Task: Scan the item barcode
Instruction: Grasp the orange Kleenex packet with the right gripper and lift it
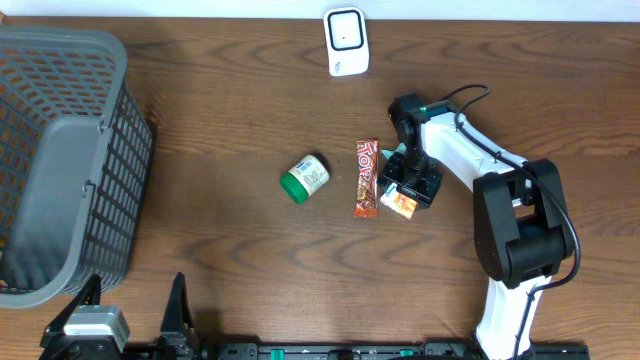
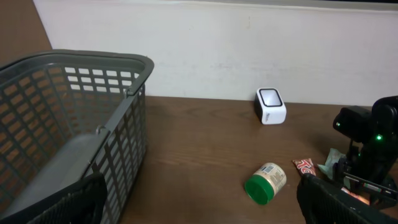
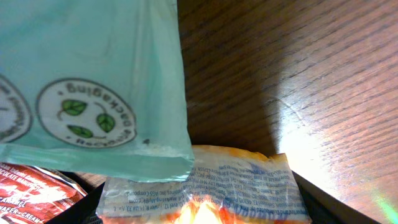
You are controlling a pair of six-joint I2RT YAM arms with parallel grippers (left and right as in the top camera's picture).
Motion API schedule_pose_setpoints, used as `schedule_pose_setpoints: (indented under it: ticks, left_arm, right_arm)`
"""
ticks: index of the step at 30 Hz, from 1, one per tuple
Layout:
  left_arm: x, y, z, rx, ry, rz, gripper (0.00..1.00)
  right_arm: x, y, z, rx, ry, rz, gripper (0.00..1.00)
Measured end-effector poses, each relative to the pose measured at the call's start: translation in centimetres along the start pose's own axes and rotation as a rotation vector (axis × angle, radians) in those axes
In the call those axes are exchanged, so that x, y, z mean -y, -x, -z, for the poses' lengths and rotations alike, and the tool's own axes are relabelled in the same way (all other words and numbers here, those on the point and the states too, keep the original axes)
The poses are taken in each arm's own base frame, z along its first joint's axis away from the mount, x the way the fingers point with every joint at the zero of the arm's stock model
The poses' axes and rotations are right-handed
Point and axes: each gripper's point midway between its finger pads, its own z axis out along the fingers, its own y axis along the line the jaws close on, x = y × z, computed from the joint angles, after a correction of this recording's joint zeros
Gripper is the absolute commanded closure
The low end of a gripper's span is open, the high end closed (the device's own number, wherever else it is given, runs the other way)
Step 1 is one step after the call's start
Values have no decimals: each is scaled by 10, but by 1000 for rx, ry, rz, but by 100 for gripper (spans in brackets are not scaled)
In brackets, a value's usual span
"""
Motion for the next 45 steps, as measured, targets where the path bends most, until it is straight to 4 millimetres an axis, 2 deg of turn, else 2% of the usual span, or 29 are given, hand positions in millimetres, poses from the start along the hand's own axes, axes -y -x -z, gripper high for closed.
schedule_pose_setpoints:
  ticks: [7,14,18,26,30,36,42,45]
  left_arm:
    - [0,0,0,0,0,0,2]
    - [0,0,0,0,0,0,2]
    - [0,0,0,0,0,0,2]
    - [0,0,0,0,0,0,2]
    - [0,0,0,0,0,0,2]
    - [0,0,0,0,0,0,2]
    - [0,0,0,0,0,0,2]
    - [0,0,0,0,0,0,2]
  right_arm:
    - [5,-6,0,-28,-18,17,28]
    - [-12,-33,5,-193,127,162,33]
    - [-12,-47,13,-298,193,178,35]
    - [-8,-42,18,-329,247,192,36]
    - [-12,-46,22,-359,290,203,35]
    - [-30,-65,39,-469,445,237,34]
    - [-50,-89,69,-622,646,237,36]
    - [-58,-95,83,-672,735,232,35]
